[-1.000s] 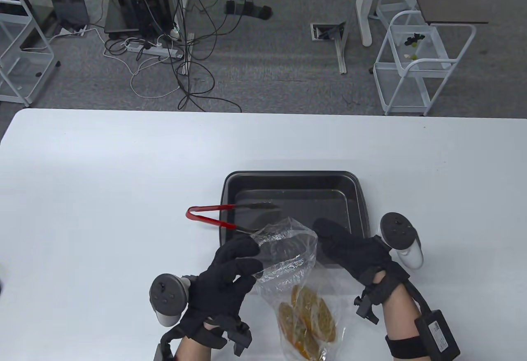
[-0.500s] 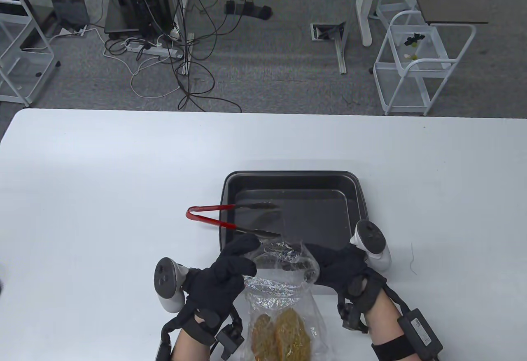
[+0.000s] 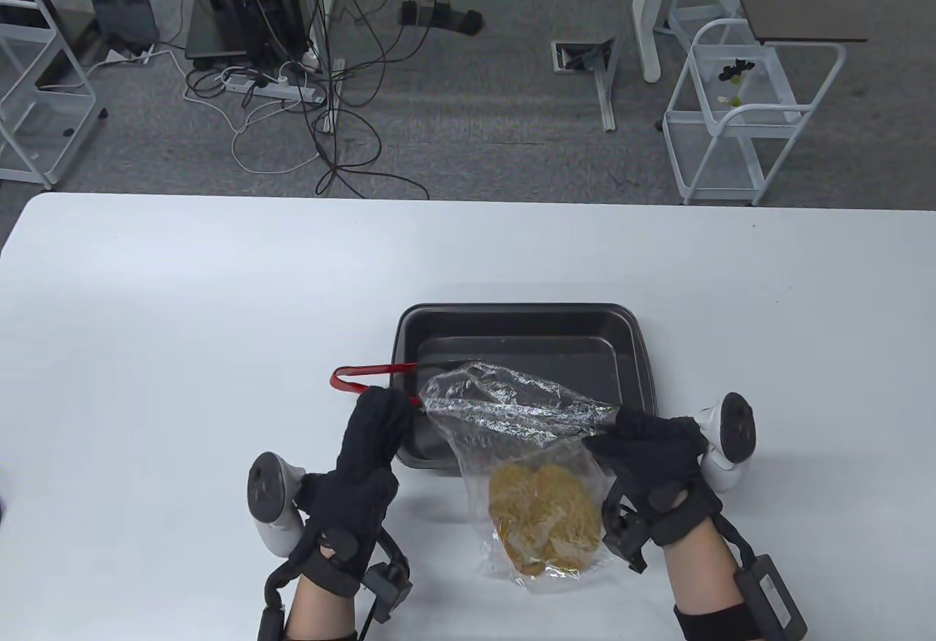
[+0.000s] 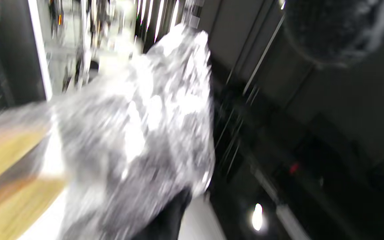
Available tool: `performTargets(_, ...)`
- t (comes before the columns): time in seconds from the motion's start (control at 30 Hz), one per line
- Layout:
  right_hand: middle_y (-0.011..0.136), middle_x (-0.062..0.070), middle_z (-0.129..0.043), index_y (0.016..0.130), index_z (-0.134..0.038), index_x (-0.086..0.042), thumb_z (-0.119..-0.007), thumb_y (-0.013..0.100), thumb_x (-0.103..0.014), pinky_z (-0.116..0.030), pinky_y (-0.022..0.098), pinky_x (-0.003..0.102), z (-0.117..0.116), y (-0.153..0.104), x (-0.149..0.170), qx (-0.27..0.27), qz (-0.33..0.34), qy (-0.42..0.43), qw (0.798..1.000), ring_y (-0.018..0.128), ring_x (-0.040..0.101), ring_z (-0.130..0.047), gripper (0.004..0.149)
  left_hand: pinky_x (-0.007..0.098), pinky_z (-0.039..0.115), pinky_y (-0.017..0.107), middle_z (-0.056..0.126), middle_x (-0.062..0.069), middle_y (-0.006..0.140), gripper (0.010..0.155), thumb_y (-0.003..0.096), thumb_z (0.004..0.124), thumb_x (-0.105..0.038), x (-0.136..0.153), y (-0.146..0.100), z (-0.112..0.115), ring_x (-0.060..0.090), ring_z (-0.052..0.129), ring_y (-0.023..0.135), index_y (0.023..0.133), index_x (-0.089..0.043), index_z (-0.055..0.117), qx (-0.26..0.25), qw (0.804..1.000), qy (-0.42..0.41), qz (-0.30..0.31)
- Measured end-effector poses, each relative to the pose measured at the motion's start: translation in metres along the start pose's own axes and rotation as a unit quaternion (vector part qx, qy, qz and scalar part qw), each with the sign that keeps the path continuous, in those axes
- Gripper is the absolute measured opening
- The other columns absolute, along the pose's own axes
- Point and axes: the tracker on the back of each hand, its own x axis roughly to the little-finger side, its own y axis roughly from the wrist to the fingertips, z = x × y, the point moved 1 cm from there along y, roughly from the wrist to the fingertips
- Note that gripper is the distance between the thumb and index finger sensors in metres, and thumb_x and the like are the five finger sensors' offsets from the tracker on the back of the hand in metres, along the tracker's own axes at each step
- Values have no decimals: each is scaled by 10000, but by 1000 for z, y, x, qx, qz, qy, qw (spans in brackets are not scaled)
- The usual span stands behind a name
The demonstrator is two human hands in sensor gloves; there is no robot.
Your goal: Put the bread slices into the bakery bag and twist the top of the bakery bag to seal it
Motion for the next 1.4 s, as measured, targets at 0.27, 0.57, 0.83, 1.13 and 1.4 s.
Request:
performTargets(0.27, 904, 130, -936, 828, -900, -163, -876, 452, -311, -455, 693, 739, -18, 1, -8, -65, 41, 37, 996, 840, 460, -848, 405, 734, 113, 773, -72, 280, 1134, 1433, 280, 876, -788, 20, 12, 29, 634, 50, 1067, 975, -157, -207, 99, 970, 182, -125)
performTargets(0.57, 876, 102, -962, 797, -924, -184, -884, 432, -343, -515, 674, 713, -25, -5, -12, 59, 84, -38, 994, 823, 432, -872, 401, 740, 139, 780, -48, 278, 1146, 1449, 286, 901, -788, 26, 17, 52, 640, 127, 1088, 976, -164, -210, 181, 979, 54, -74)
performTargets(0.83, 900, 129, -927, 822, -899, -160, -876, 457, -332, -484, 679, 721, -29, -6, -5, 46, 62, -6, 997, 837, 456, -836, 404, 653, 455, 824, 603, 98, 1137, 874, 529, 756, -548, 22, 17, 59, 388, 743, 1047, 1110, -150, 238, 18, 985, 136, -103)
performTargets(1.13, 984, 207, -829, 931, -792, -99, -877, 458, -361, -484, 665, 735, -6, -4, 7, 57, -11, -33, 998, 860, 512, -792, 548, 640, 489, 817, 916, -14, 931, 437, 536, 719, -415, 16, 14, 45, 301, 883, 942, 961, -312, 714, -36, 988, 125, -87)
performTargets(1.4, 1127, 320, -484, 1114, -404, -14, -930, 407, -512, -329, 656, 799, -21, 0, 38, -125, -175, -138, 967, 945, 641, -554, 1012, 647, 473, 817, 909, -3, 941, 437, 541, 726, -418, 20, 14, 41, 313, 859, 961, 965, -311, 713, -32, 991, 99, -88)
